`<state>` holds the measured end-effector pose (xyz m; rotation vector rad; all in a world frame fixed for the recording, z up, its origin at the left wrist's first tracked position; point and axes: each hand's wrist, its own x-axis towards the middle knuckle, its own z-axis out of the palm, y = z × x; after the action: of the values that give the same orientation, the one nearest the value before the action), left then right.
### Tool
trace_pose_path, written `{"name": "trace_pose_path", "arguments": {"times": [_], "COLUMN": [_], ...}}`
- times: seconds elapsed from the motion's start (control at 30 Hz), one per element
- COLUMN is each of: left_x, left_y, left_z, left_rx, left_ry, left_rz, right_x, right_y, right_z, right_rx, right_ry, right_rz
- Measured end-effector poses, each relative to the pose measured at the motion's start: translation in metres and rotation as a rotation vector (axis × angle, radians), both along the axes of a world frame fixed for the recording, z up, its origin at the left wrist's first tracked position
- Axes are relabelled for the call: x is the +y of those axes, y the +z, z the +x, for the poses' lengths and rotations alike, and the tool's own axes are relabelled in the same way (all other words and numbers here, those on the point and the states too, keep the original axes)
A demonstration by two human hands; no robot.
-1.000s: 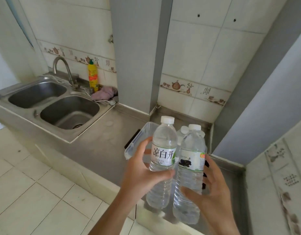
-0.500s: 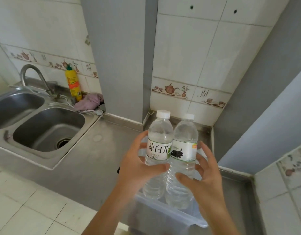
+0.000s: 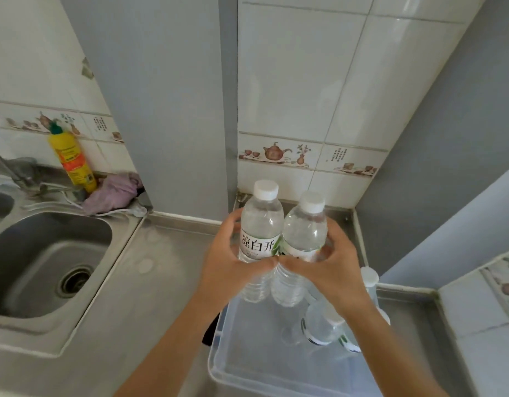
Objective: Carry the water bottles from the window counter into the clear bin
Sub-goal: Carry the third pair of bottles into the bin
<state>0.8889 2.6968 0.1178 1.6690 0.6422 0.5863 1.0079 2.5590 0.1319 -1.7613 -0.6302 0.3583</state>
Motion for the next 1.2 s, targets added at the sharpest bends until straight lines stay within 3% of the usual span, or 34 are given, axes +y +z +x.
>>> {"name": "trace_pose_path", "arguments": {"times": [0.27, 0.63, 0.93, 1.2], "left_x": [0.011, 0.024, 0.025, 0.029], "left_y": [-0.046, -0.079, -0.105, -0.105], "left_z": [0.024, 0.026, 0.02, 0.014], "left_rx": [0.098, 0.247, 0.3, 0.203], "left_ry": [-0.006, -0.13, -0.179, -0.214], "left_rz": [0.04, 0.118, 0.212, 0.412], "right_x": [0.004, 0.01, 0.007, 0.004], "right_y": [-0.021, -0.027, -0.032, -0.034], "right_z": [0.015, 0.022, 0.021, 0.009], "right_rx": [-0.128, -0.391, -0.391, -0.581], "right_ry": [-0.051, 0.144, 0.145, 0.176], "right_rz": [-0.28, -0.824, -0.739, -0.797]}}
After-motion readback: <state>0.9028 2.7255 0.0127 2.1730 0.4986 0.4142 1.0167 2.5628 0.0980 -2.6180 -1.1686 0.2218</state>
